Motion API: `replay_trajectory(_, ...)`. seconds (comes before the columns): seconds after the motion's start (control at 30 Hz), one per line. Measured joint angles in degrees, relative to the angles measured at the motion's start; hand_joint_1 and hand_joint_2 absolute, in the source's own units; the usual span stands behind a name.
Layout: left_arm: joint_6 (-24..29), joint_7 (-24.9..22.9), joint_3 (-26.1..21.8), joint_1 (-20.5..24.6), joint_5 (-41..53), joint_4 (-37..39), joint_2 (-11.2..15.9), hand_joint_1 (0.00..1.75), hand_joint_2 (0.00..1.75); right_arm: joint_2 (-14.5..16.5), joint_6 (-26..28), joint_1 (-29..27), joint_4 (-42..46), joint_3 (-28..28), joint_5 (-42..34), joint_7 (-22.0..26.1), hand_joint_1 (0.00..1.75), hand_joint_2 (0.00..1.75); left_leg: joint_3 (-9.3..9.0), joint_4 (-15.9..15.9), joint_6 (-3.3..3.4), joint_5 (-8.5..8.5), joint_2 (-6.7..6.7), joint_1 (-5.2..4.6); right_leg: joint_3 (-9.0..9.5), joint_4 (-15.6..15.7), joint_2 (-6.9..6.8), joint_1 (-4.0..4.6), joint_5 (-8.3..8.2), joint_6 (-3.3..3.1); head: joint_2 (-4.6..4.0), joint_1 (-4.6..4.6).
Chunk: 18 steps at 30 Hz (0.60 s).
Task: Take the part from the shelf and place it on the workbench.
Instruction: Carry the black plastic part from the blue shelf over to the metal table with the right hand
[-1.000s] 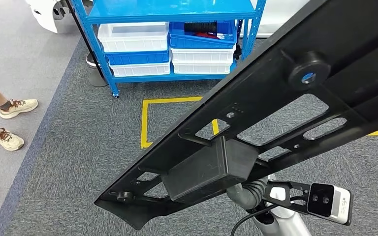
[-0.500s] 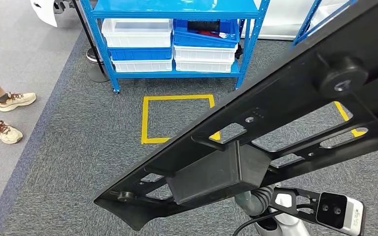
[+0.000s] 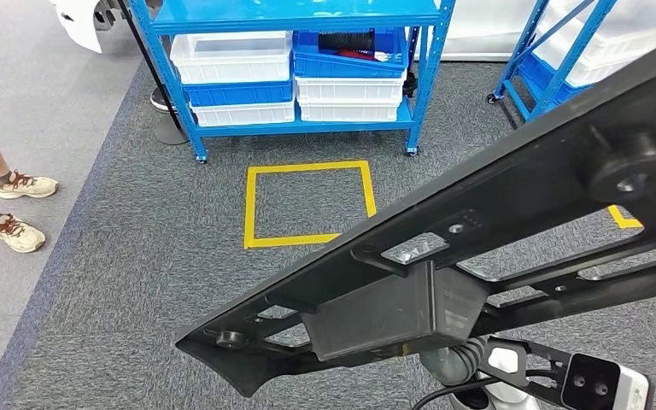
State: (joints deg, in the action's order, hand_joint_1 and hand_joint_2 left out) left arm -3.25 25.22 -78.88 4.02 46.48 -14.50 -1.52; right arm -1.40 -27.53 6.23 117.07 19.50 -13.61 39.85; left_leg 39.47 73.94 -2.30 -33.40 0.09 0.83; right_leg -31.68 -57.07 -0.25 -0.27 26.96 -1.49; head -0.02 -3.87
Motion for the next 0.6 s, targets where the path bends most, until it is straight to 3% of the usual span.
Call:
replay_trajectory(0.03, 0.0, 0.0, 0.0, 0.0, 0.0, 0.0, 0.0, 0.0, 1.75, 0.0, 0.0, 0.0, 0.0, 0.0, 0.0, 0.0, 1.75, 1.75, -0.89, -1.4, 0.03, 1.24, 0.0, 0.0, -0.05, -0.1, 0.02, 0.02, 0.01, 0.02, 0.0, 0.0)
replay_trajectory(0.1, 0.0, 0.0, 0.0, 0.1, 0.0, 0.0, 0.0, 0.0, 1.75, 0.0, -0.1, -0.1, 0.0, -0.1, 0.0, 0.0, 1.75, 1.75, -4.91, -9.2, 0.32, 4.85, 0.0, -0.03, -0.09, -0.4, 0.08, 0.06, 0.11, 0.19, 0.0, 0.0)
replay_trajectory(0.17, 0.0, 0.0, 0.0, 0.2, 0.0, 0.0, 0.0, 0.0, 1.75, 0.0, -0.1, -0.1, 0.0, -0.1, 0.0, 0.0, 1.75, 1.75, -7.73, -15.1, 0.86, 6.46, -0.05, -0.22, -0.39, -0.8, 0.15, 0.27, 0.16, 0.65, 0.0, 0.01)
replay_trajectory(0.27, 0.0, 0.0, 0.0, 0.2, 0.0, 0.0, 0.0, 0.0, 1.75, 0.0, -0.1, -0.1, 0.0, -0.3, 0.0, 0.0, 1.75, 1.75, -7.91, -16.2, 1.84, 6.61, -0.11, -0.28, -0.81, -0.9, 0.17, 0.4, -0.06, 1.54, 0.0, 0.01)
replay_trajectory(0.33, 0.0, 0.0, 0.0, 0.3, 0.0, 0.0, 0.0, 0.0, 1.75, 0.0, -0.1, -0.1, 0.0, -0.4, 0.0, 0.0, 1.75, 1.75, -7.9, -16.6, 2.6, 7.03, -0.03, 0.0, -1.52, -2.5, 0.23, 0.35, 1.2, 2.12, 0.0, 0.01)
replay_trajectory(0.43, -0.1, 0.0, 0.0, 0.4, 0.1, 0.0, 0.0, 0.0, 1.75, 0.0, 0.1, -0.2, 0.0, -0.4, 0.0, 0.0, 1.75, 1.75, -7.62, -16.8, 3.27, 7.35, 0.38, 0.01, -6.17, -12.4, 0.28, 0.01, 6.51, 2.83, 0.0, 0.02)
replay_trajectory(0.47, -0.1, 0.0, 0.0, 0.3, 0.2, 0.0, 0.0, 0.0, 1.75, 0.0, 0.3, -0.2, 0.0, -0.4, -0.1, 0.0, 1.75, 1.75, -7.51, -16.7, 3.31, 7.38, 0.58, -0.04, -7.72, -15.7, 0.27, -0.09, 7.55, 2.98, 0.0, 0.02)
replay_trajectory(0.5, -0.2, 0.0, 0.0, 0.3, 0.2, 0.0, 0.0, 0.0, 1.75, 0.0, 0.6, -0.3, 0.0, -0.5, -0.1, 0.0, 1.75, 1.75, -7.43, -16.7, 3.32, 7.39, 0.8, -0.07, -8.43, -17.1, 0.25, -0.16, 7.54, 3.08, 0.0, 0.02)
replay_trajectory(0.53, -0.2, 0.0, 0.0, 0.3, 0.2, 0.0, 0.0, 0.0, 1.75, -0.1, 0.8, -0.3, 0.0, -0.5, -0.1, 0.0, 1.75, 1.75, -7.41, -16.6, 3.3, 7.37, 1.05, -0.08, -7.96, -16.2, 0.19, -0.22, 6.41, 3.1, 0.0, 0.02)
replay_trajectory(0.6, -0.6, 0.0, 0.0, 0.3, 0.3, 0.0, 0.0, 0.0, 1.75, -0.2, 1.2, -0.3, 0.0, -0.6, 0.2, 0.0, 1.75, 1.75, -7.47, -16.4, 3.12, 7.26, 1.58, -0.11, -4.28, -9.0, -0.68, -0.26, 2.59, 2.88, 0.0, 0.02)
